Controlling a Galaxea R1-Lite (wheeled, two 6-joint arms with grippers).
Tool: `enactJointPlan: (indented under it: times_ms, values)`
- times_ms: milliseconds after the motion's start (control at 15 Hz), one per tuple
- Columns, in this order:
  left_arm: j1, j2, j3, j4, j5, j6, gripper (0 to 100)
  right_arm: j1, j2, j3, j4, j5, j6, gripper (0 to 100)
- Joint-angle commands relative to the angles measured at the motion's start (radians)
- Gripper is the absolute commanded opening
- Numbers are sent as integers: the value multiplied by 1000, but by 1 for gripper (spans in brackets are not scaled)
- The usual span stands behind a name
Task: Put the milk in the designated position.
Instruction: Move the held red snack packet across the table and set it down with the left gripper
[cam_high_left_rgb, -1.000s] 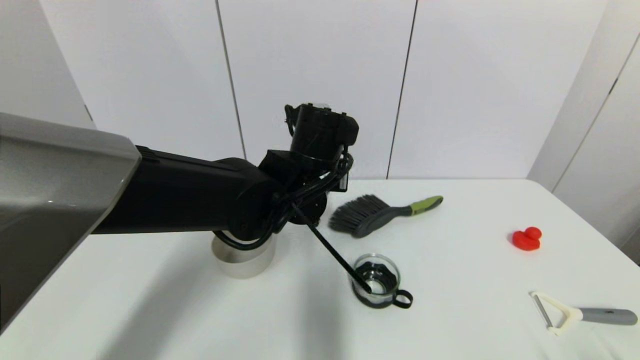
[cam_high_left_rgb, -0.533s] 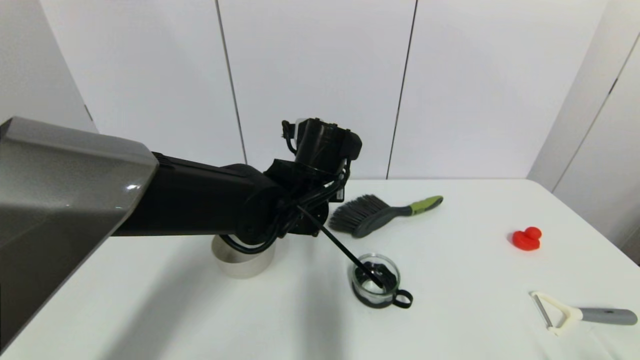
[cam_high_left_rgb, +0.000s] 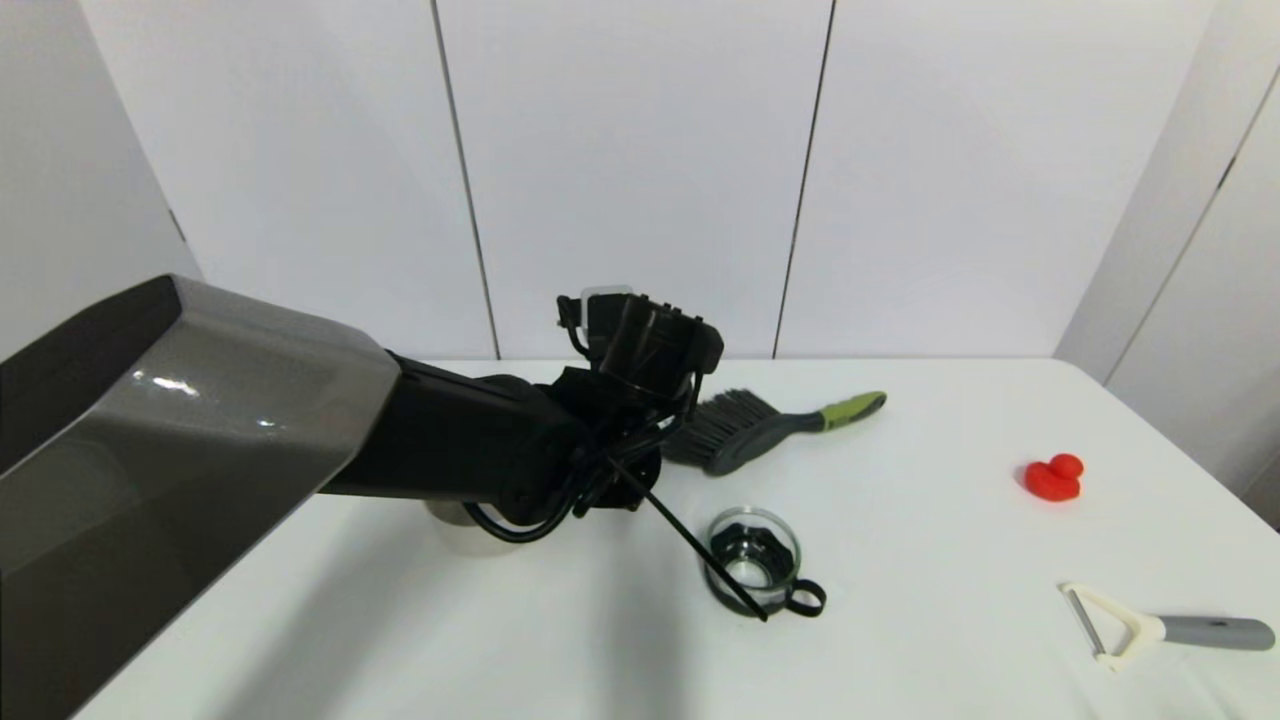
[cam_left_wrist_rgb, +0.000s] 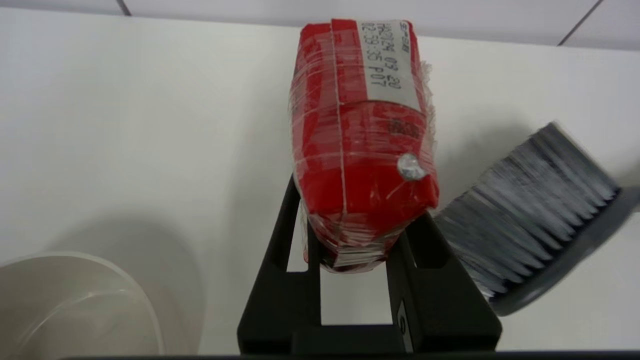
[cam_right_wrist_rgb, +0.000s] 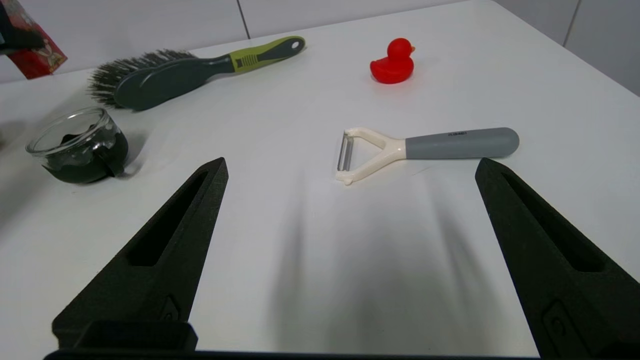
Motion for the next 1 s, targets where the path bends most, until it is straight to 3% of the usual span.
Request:
enactJointPlan:
  times_ms: [67, 1000]
  values:
    - [8, 46, 43, -73, 24, -2, 0, 0, 1, 0, 0, 0, 1, 100]
    - [20, 175, 74, -208, 64, -28, 0, 0, 1, 0, 0, 0, 1, 100]
